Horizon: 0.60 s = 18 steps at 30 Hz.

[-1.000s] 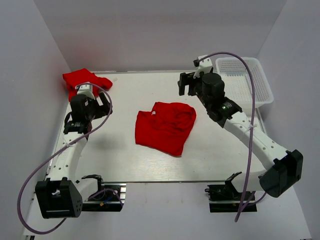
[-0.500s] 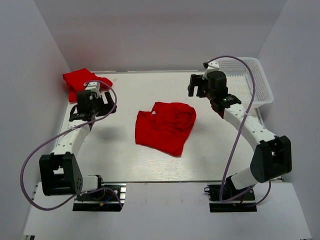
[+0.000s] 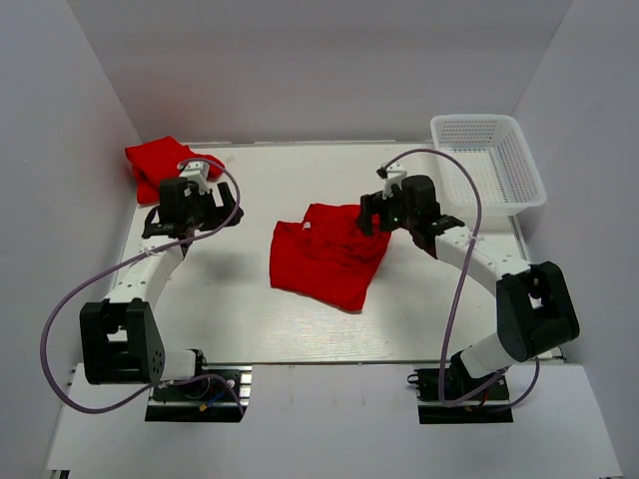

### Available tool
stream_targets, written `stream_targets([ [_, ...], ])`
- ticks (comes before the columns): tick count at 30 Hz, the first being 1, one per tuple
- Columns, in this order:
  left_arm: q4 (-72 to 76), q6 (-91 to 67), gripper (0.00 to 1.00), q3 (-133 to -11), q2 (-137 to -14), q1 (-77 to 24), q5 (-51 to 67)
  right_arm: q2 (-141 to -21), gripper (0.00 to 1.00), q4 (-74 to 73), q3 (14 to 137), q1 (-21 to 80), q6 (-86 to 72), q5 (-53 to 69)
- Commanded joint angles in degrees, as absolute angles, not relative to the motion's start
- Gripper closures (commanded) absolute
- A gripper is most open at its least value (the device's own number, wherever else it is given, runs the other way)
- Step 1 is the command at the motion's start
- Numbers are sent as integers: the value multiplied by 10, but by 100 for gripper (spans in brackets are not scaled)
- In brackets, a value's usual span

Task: Fold and stack the t-shirts
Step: Flatten out the tshirt

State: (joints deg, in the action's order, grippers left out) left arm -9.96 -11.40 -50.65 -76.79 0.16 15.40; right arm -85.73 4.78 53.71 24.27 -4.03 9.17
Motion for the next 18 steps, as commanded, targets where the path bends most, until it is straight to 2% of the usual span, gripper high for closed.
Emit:
stream_targets([
  [1, -170, -100, 0, -533, -744, -4, 168, -863, 10, 74, 557, 276, 27, 121],
  [4, -144, -100, 0, -479, -709, -4, 155, -878, 12, 73, 593, 301, 42, 110],
  [11, -169, -93, 0, -507, -707, -4, 120, -971, 17, 56, 667, 379, 51, 57],
  [16, -183, -93, 0, -514, -713, -4, 96, -1042, 24, 29, 714, 405, 59, 44],
  [18, -183, -93, 0, -514, -708, -4, 96, -1059, 24, 26, 730, 409, 61, 35],
])
